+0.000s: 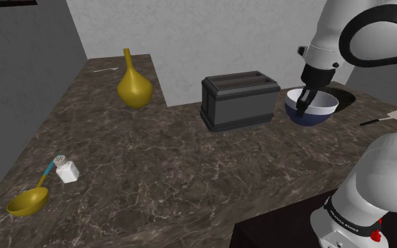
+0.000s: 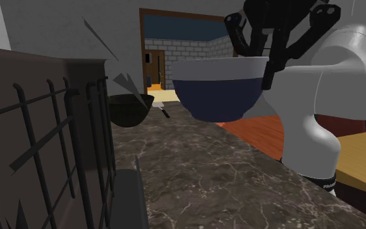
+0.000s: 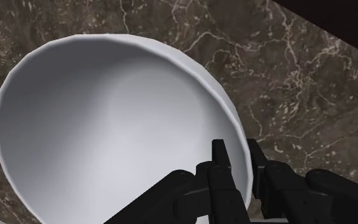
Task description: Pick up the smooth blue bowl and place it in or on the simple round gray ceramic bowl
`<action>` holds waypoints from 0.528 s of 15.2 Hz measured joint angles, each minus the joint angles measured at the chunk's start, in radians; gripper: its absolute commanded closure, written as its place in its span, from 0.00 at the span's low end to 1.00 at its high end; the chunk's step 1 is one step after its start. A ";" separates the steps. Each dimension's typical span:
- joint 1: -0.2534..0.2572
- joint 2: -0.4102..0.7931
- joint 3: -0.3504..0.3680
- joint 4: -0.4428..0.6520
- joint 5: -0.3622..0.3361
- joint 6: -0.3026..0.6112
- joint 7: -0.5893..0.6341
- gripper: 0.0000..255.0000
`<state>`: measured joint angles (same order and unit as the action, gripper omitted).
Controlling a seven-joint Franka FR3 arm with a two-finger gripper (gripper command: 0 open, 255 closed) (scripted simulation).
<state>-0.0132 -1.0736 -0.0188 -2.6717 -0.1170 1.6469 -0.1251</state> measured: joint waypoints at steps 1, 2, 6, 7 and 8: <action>0.000 0.006 0.001 0.017 0.001 -0.011 -0.001 1.00; 0.001 0.010 0.004 0.034 0.003 -0.024 0.000 1.00; 0.001 0.022 0.005 0.094 0.005 -0.071 -0.005 1.00; 0.001 0.029 0.005 0.112 0.005 -0.082 -0.007 1.00; 0.000 0.035 0.005 0.127 0.005 -0.092 -0.008 1.00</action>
<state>-0.0128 -1.0391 -0.0138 -2.5448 -0.1122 1.5550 -0.1331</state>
